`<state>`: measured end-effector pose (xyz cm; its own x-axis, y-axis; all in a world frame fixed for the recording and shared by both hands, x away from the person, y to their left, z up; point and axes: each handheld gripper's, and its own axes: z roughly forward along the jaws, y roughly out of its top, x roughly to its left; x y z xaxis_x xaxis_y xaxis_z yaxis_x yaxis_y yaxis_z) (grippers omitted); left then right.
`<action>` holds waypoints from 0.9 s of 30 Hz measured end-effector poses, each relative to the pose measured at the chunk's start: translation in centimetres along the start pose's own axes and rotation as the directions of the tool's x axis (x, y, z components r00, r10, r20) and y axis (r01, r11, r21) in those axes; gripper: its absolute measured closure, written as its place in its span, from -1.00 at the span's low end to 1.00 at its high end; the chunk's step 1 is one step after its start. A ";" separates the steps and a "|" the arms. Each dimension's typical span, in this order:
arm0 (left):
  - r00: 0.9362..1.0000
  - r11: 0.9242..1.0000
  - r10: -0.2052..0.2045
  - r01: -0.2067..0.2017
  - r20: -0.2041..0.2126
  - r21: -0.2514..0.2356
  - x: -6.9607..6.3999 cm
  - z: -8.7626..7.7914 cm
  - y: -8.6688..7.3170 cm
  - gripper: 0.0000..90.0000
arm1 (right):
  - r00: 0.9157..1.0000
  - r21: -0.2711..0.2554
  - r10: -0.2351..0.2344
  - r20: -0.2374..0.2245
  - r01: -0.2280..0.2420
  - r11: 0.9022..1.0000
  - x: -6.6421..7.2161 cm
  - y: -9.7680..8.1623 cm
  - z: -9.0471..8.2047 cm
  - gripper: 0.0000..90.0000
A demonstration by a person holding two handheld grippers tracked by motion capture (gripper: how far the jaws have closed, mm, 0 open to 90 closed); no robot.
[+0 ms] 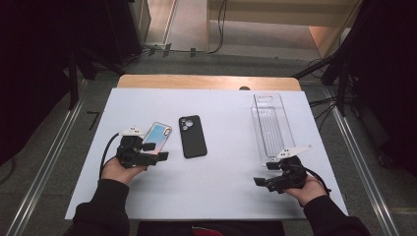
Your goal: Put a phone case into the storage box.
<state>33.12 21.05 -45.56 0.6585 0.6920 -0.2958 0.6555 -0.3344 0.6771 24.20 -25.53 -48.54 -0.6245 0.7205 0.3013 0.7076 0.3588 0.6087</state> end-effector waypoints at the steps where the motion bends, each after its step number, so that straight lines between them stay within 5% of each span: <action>1: 1.000 1.000 -0.011 0.011 -0.001 -0.011 0.3 0.0 0.3 -0.42 | 1.000 -0.001 0.000 0.000 0.000 1.000 0.0 0.0 0.0 -0.70; 3: 0.999 0.999 -0.041 0.041 0.006 -0.017 0.8 0.0 0.9 -0.42 | 1.000 0.000 0.001 0.000 -0.001 1.000 0.0 0.0 0.0 -0.70; 13: 0.999 1.000 -0.017 0.017 -0.042 0.021 3.3 0.3 2.6 -0.43 | 1.000 -0.003 -0.007 -0.002 0.007 1.000 0.0 0.0 -0.1 -0.70; 17: 0.996 0.999 -0.049 0.050 -0.068 0.002 3.9 0.2 3.2 -1.00 | 1.000 0.000 -0.007 -0.003 0.007 1.000 0.0 0.0 0.0 -0.70; 27: 0.992 0.997 -0.075 0.075 -0.102 0.001 5.3 1.6 3.1 -1.00 | 1.000 0.002 -0.009 -0.002 0.009 1.000 0.0 0.0 0.0 -0.70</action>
<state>39.21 22.64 -46.11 0.5666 0.7767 -0.2753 0.7035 -0.2820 0.6523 24.16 -25.52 -48.53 -0.6314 0.7163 0.2970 0.7027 0.3665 0.6099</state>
